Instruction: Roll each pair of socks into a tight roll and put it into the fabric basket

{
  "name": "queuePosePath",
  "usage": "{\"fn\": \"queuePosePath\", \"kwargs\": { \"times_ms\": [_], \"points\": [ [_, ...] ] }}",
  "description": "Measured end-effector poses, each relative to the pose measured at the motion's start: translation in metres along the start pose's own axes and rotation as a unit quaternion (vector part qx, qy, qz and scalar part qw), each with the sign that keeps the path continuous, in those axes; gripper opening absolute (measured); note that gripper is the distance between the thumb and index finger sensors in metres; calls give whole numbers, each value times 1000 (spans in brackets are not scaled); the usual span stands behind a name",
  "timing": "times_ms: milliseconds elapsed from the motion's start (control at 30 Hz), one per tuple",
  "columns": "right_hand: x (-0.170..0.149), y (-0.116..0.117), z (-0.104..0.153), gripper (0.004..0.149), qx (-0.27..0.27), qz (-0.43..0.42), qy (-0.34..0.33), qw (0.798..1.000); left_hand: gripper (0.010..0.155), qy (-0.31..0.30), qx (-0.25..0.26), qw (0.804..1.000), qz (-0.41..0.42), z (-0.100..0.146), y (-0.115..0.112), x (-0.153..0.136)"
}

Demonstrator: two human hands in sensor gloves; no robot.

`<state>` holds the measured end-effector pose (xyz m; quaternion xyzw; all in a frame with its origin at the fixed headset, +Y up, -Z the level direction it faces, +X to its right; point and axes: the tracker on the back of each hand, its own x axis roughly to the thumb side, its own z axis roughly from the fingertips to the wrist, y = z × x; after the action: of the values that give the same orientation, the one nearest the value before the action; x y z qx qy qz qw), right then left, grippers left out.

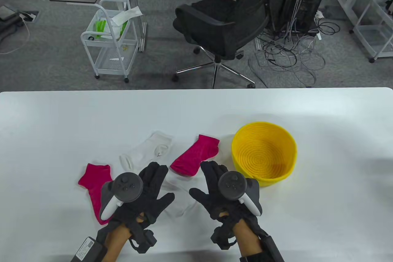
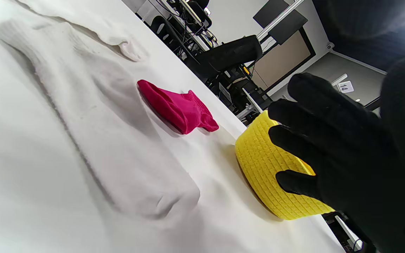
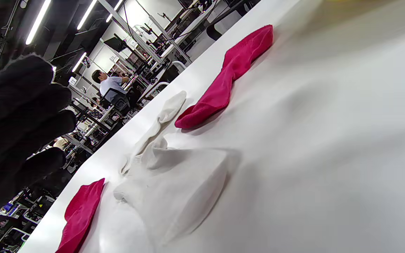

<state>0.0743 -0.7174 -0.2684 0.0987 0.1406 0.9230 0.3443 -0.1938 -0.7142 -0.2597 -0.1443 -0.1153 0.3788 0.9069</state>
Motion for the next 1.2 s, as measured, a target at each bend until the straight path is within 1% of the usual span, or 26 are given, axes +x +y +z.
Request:
{"fn": "queuePosePath", "kwargs": {
  "times_ms": [100,167,300,467,600,700,833,900,967,1033,1067,1100,1167,1200],
  "points": [
    [0,0,0,98,3,0,1,1000,84,5,-1,1000,-2,0,1,0],
    [0,0,0,97,5,1,2,1000,84,14,8,1000,-2,1,3,-1],
    [0,1,-1,97,7,4,1,1000,85,31,10,999,15,0,10,-8],
    [0,1,-1,97,8,5,1,1000,83,68,54,996,10,0,24,-19],
    [0,2,-2,97,12,9,4,1000,79,116,87,989,-5,0,34,-30],
    [0,2,-2,96,11,7,3,1000,75,162,122,979,-33,-1,37,-36],
    [0,2,-3,96,10,6,1,1000,68,215,131,963,-95,-8,32,-38],
    [1,2,-3,96,11,6,1,1000,66,243,137,951,-135,-13,29,-38],
    [0,1,-3,96,12,4,1,1000,64,270,131,939,-170,-19,24,-38],
    [1,0,-3,96,11,0,-1,1000,62,284,126,928,-207,-25,20,-39],
    [1,-1,-2,96,10,-2,-2,1000,62,294,119,919,-234,-28,18,-39],
    [1,-1,-2,96,10,-3,-3,1000,61,299,109,914,-251,-31,17,-40],
    [1,-2,-2,96,11,-5,-5,1000,62,312,72,907,-274,-40,10,-42],
    [1,-2,-3,95,11,-5,-5,1000,61,327,58,900,-283,-43,6,-43]
  ]
}}
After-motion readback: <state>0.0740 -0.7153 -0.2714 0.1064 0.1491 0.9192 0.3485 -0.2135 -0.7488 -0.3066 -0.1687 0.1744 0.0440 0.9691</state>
